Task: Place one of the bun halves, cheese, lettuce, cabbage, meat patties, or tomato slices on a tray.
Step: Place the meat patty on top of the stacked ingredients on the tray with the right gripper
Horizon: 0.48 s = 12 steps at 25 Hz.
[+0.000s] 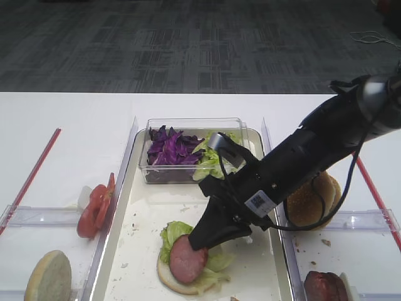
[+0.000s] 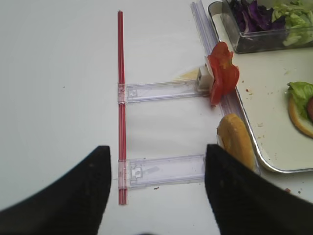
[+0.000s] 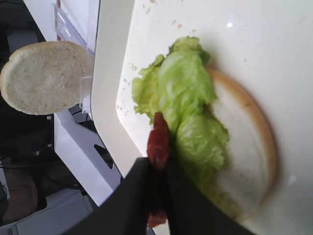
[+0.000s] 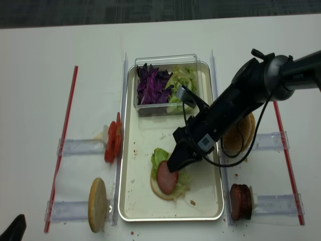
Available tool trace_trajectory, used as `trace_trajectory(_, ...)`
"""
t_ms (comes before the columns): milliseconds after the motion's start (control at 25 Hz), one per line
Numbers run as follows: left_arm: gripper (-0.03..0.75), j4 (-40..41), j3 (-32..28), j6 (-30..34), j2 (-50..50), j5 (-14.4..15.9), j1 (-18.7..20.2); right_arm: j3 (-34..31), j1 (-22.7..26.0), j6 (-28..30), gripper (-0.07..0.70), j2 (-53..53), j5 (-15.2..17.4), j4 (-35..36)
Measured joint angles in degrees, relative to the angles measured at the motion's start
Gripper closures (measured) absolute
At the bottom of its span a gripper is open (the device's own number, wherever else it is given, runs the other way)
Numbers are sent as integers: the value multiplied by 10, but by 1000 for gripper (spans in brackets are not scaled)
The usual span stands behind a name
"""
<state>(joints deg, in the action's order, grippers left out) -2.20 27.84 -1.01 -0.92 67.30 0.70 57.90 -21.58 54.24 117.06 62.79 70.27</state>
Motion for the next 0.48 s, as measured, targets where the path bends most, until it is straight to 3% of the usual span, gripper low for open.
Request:
trace_trajectory(280, 288, 0, 0, 0, 0, 0, 0, 1, 0, 5, 188, 0, 13, 2)
trace_trajectory(480, 288, 0, 0, 0, 0, 0, 0, 20, 0, -7, 127, 0, 33, -6)
